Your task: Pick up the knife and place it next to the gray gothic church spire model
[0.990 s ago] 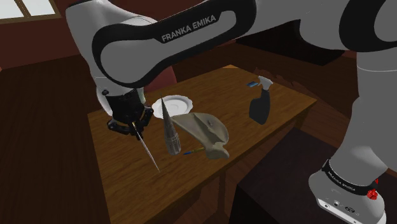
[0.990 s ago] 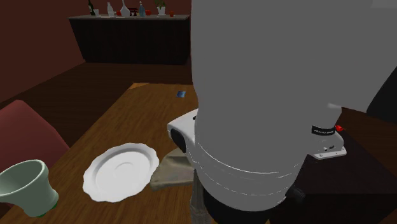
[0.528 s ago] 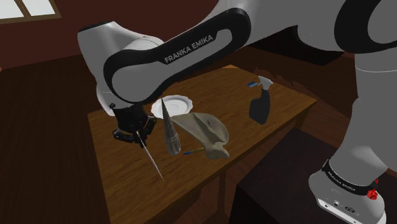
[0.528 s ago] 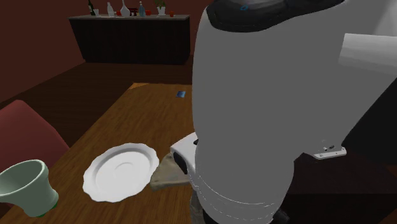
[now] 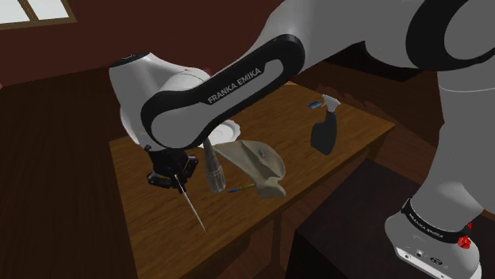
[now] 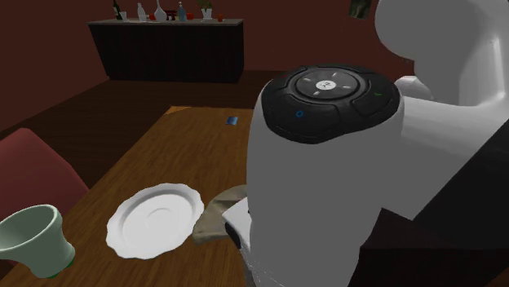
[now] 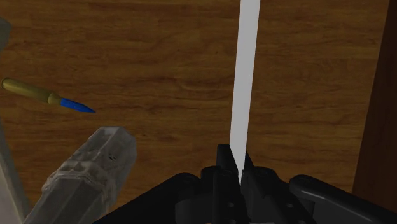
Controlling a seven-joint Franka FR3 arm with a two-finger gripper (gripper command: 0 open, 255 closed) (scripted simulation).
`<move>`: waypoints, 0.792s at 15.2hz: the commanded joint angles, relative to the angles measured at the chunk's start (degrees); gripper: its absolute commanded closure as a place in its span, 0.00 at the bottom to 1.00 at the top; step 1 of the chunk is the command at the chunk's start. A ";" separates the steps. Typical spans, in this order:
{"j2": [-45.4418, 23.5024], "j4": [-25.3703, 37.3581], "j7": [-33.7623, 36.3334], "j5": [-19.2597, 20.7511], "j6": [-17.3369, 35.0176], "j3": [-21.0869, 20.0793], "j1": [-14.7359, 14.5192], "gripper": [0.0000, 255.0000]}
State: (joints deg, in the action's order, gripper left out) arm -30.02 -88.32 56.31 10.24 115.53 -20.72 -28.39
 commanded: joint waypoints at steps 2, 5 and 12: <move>-0.93 -1.18 0.29 0.40 2.08 0.21 -0.13 1.00; -1.90 -2.06 0.51 0.80 3.89 0.45 -0.23 1.00; -4.48 -3.60 1.06 1.80 7.91 1.09 -0.58 1.00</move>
State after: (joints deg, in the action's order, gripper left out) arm -34.30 -91.47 57.46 11.94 122.79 -19.73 -29.08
